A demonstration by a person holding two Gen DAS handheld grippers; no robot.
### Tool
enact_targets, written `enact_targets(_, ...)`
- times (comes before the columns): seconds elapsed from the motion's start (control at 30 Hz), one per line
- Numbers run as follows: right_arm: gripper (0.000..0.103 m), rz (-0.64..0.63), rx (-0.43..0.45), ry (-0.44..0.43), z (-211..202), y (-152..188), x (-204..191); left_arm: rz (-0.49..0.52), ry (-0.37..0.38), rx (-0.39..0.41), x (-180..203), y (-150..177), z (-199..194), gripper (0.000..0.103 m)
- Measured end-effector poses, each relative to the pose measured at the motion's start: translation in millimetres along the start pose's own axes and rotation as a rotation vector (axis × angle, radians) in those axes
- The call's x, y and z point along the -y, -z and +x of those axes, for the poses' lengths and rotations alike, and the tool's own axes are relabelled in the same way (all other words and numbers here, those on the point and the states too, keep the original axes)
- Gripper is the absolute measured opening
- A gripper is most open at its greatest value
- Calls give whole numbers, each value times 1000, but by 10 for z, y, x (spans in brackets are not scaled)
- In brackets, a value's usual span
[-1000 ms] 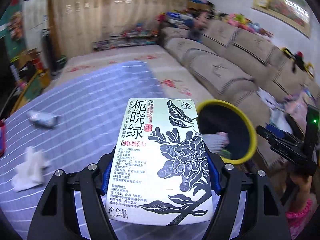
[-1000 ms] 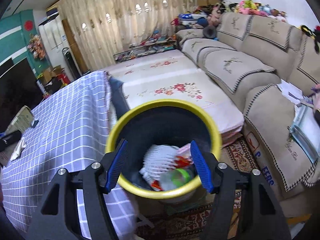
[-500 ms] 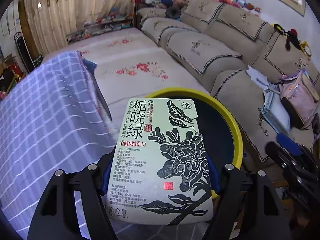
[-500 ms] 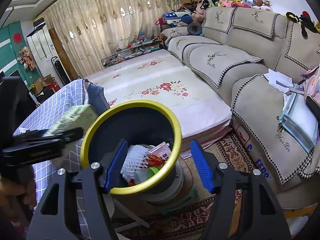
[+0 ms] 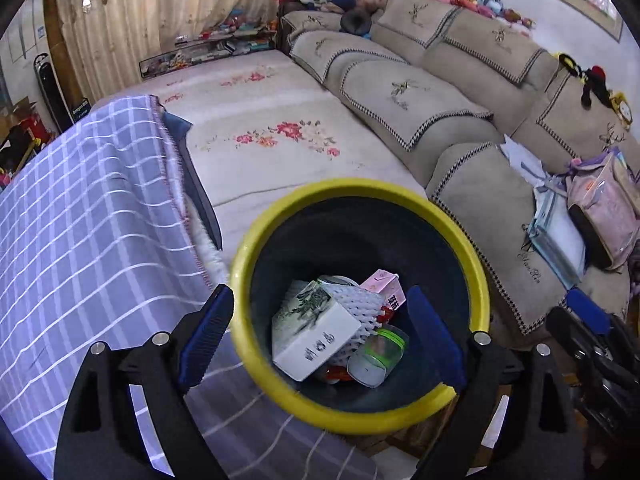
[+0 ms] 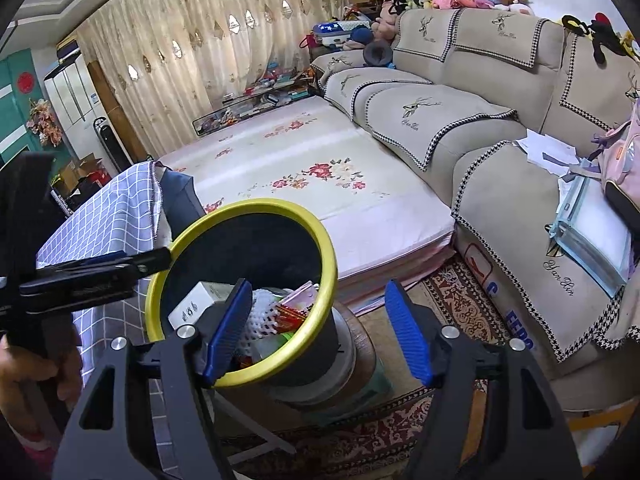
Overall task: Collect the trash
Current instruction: 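Move both tools back over the table toward the white cloth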
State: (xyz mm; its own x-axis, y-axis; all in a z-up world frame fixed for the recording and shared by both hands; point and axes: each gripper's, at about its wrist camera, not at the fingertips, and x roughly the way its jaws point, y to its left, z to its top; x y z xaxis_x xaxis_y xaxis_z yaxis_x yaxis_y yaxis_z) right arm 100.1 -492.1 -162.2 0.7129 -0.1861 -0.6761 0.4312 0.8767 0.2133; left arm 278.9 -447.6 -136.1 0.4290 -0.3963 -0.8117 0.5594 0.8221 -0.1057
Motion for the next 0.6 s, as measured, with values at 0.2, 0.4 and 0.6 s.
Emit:
enact_targets(0.2, 66, -30, -6, -22, -1, 16, -176, -50, 7, 95, -310, 247, -620, 91)
enact_targets(0.4, 66, -69, -12, -47, 7, 28, -407, -115, -35, 185, -767, 571, -1252, 92)
enact_targets(0.6, 66, -135, -26, -100, 24, 63, -808, -199, -130, 254, -1313, 1019, -1834, 95)
